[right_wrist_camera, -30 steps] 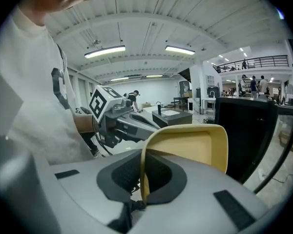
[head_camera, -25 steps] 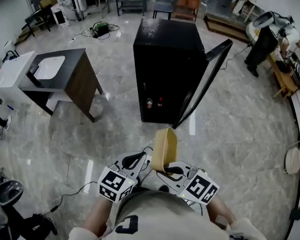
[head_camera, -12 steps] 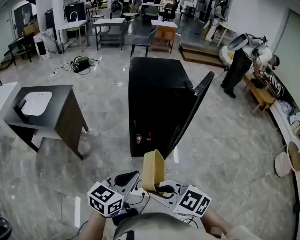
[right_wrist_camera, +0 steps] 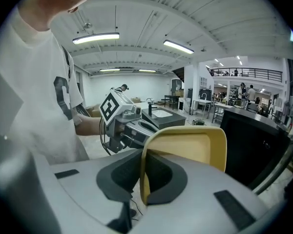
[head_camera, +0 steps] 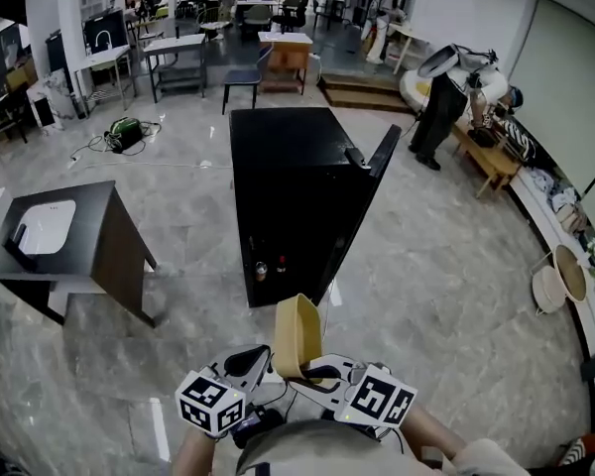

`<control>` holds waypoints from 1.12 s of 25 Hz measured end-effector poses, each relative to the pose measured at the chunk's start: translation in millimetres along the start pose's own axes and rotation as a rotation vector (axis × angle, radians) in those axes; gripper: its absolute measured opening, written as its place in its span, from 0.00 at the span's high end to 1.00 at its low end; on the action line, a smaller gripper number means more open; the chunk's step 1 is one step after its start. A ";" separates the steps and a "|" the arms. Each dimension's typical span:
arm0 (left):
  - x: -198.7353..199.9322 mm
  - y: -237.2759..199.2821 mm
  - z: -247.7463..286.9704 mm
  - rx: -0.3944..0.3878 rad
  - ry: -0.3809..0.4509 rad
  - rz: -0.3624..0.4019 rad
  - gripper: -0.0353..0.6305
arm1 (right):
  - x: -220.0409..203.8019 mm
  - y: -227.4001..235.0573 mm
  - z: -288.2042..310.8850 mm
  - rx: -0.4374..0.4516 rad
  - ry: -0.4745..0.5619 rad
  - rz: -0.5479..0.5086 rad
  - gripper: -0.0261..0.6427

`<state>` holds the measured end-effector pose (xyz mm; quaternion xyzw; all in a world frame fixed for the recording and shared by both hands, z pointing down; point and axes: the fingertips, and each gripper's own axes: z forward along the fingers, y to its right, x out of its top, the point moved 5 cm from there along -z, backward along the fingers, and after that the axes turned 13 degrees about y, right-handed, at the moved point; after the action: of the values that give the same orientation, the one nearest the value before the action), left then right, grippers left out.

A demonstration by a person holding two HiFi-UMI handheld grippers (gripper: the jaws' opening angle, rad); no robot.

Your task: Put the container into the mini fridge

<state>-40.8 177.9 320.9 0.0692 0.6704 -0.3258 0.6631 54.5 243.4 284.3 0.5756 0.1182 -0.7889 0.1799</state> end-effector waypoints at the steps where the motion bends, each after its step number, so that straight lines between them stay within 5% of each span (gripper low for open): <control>1: -2.8 -0.7 0.8 0.021 -0.011 0.000 0.88 | -1.9 -1.2 -1.8 -0.001 -0.003 0.000 0.92; 8: -1.8 5.9 28.1 0.133 -0.032 0.041 0.88 | -9.5 21.6 -29.7 0.020 0.023 -0.021 0.92; 23: -17.5 73.7 81.5 0.379 -0.052 0.061 0.88 | -51.7 56.3 -121.9 0.262 0.098 -0.008 0.92; 28: -7.3 60.8 90.8 0.435 -0.038 0.103 0.88 | -53.8 77.3 -124.2 0.295 0.100 -0.064 0.92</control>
<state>68.6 179.7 315.1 0.2382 0.5673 -0.4297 0.6609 209.2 230.1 298.6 0.6302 0.0280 -0.7734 0.0620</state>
